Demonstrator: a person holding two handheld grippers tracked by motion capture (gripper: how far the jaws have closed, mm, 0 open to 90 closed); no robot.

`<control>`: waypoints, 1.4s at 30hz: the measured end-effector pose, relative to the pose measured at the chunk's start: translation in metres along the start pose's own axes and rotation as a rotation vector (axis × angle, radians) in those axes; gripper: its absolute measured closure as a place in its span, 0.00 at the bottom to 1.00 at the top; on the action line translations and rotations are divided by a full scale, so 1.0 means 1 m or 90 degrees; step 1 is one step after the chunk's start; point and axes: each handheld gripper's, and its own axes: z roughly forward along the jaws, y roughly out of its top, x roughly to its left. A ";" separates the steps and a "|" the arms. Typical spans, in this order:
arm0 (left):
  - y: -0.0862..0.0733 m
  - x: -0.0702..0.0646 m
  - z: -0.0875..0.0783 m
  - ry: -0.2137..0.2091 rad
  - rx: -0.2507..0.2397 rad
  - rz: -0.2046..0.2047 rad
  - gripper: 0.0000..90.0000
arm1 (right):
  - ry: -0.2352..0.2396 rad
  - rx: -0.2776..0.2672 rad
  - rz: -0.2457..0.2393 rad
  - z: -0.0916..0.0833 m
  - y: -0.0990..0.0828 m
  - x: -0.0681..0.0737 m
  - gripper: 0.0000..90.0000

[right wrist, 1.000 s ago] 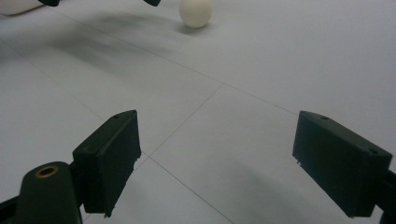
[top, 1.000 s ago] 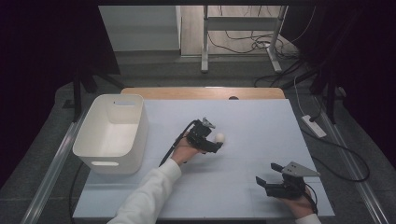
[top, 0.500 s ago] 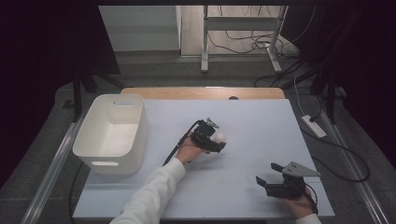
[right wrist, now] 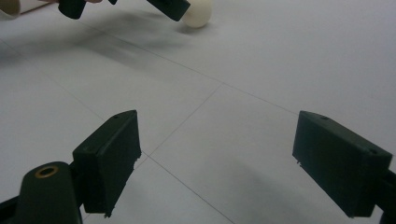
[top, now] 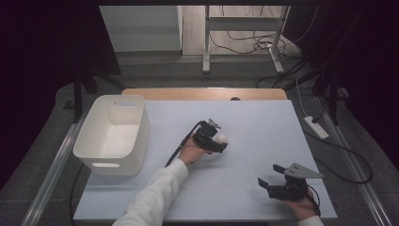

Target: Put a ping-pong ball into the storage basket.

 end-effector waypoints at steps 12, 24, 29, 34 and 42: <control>0.001 0.002 0.007 -0.005 0.000 -0.003 0.23 | 0.001 0.003 0.001 0.000 0.000 0.000 0.17; 0.004 0.007 0.016 -0.031 0.009 -0.009 0.40 | -0.001 0.001 0.001 0.000 0.000 -0.001 0.17; 0.003 0.009 0.016 -0.044 0.007 -0.021 0.56 | -0.002 0.001 0.001 -0.001 0.000 -0.001 0.17; 0.004 0.009 0.013 -0.045 0.007 -0.014 0.57 | -0.001 0.001 0.001 0.000 0.000 -0.001 0.17; 0.006 0.007 0.006 -0.040 -0.008 -0.010 0.57 | -0.003 0.002 0.000 -0.001 0.000 -0.001 0.17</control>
